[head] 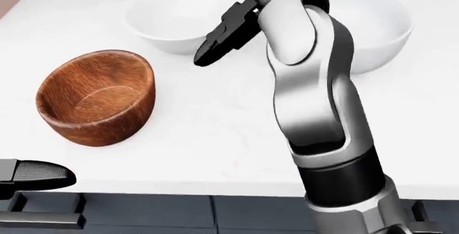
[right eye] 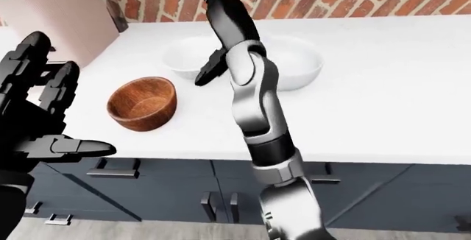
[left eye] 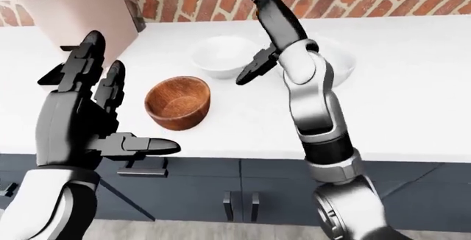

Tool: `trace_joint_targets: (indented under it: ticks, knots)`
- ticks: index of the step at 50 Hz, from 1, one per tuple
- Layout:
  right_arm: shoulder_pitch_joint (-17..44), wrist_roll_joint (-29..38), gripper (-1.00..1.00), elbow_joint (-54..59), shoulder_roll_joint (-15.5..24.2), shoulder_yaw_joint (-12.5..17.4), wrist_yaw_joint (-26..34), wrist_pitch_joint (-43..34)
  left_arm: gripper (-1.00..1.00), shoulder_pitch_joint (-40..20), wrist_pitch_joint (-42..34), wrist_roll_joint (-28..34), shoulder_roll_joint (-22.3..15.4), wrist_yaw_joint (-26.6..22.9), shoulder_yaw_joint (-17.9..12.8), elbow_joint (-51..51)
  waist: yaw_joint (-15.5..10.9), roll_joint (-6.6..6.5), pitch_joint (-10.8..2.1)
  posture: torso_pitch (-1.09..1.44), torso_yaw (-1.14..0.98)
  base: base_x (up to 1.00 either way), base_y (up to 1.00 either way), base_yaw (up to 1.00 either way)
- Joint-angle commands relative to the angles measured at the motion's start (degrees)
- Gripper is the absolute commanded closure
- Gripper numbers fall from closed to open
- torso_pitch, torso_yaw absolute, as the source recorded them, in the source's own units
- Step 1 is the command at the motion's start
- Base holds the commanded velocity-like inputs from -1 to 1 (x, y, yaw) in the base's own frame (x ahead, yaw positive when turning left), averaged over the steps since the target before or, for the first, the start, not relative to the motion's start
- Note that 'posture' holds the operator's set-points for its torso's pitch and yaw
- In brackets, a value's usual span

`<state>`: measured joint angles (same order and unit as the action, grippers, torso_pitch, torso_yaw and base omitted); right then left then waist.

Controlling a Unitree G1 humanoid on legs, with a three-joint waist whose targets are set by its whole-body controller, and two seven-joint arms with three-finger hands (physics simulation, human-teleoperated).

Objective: Stack the bowls from largest to smallest.

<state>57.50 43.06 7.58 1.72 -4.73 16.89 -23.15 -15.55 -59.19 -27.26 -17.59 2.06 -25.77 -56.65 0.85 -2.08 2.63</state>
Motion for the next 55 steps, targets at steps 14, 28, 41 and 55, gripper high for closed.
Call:
trace_joint_targets:
  ticks: [14,28,41,55]
  knots:
    - [11.68,8.05,-1.0,36.49,-2.27,-0.37,-21.44,22.61,-1.0,-0.56,1.84,-1.32,-1.14,0.16,-1.7,-1.16,-0.16,-0.81,-1.83,0.0,0.0,0.0,0.0,0.0]
    - [16.57,13.85,-1.0,53.61,-3.49,-1.13,-31.2,26.91,-1.0,-0.04,1.81,-4.77,-2.69,0.85,-4.5,-1.33,-0.4,-0.9,-1.97,0.0,0.0,0.0,0.0,0.0]
    - [17.27,15.49,-0.56,58.75,-4.66,-1.43,-33.76,27.99,-1.0,0.82,2.57,-5.94,-3.34,1.13,-5.26,-0.98,-0.29,-1.11,-1.91,0.0,0.0,0.0,0.0,0.0]
    - [17.28,17.59,-0.07,61.28,-4.82,-1.58,-35.84,27.45,-1.0,1.46,3.09,-6.56,-3.62,1.38,-5.56,-1.01,-0.29,-1.27,-1.79,0.0,0.0,0.0,0.0,0.0]
